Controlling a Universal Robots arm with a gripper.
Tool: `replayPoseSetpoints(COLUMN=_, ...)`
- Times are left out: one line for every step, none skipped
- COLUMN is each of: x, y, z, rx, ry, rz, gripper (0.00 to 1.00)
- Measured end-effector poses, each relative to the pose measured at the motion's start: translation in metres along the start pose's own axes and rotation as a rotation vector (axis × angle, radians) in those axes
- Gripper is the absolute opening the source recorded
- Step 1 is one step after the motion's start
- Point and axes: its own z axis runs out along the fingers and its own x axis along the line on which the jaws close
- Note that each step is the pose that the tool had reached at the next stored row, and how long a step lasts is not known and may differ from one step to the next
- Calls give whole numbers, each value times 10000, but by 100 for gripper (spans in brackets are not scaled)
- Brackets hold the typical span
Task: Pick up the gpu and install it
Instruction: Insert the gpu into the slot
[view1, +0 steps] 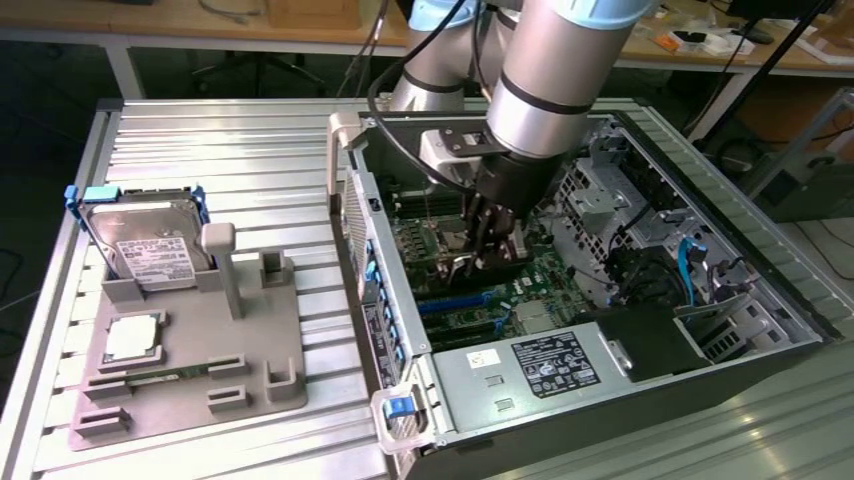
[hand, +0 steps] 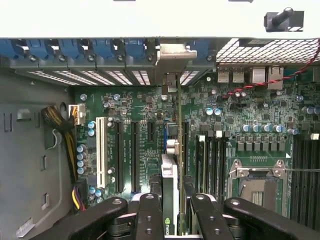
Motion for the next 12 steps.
replayPoseSetpoints(x=0, y=5, z=10, rx=0, ry=0, rz=0, gripper=27)
replayPoseSetpoints(x=0, y=7, z=18, rx=0, ry=0, rz=0, gripper=27)
replayPoseSetpoints(x=0, y=9, z=27, rx=0, ry=0, rz=-1, gripper=27)
replayPoseSetpoints(x=0, y=10, z=30, rx=0, ry=1, rz=-2, gripper=27)
replayPoseSetpoints(x=0, y=10, z=30, rx=-2, ry=4, rz=-1, gripper=27)
replayPoseSetpoints(x=0, y=11, z=32, rx=0, ry=1, rz=0, gripper=27)
replayPoseSetpoints(x=0, y=11, z=32, rx=0, ry=1, rz=0, gripper=27)
replayPoseSetpoints(x=0, y=11, z=32, rx=0, ry=1, rz=0, gripper=27)
replayPoseSetpoints(x=0, y=11, z=33, rx=0, ry=1, rz=0, gripper=27)
replayPoseSetpoints(x=0, y=11, z=35, rx=0, ry=1, rz=0, gripper=27)
replayPoseSetpoints(x=-1, y=10, z=40, rx=2, ry=-3, rz=0, gripper=27)
replayPoseSetpoints(x=-1, y=10, z=47, rx=2, ry=-2, rz=0, gripper=27)
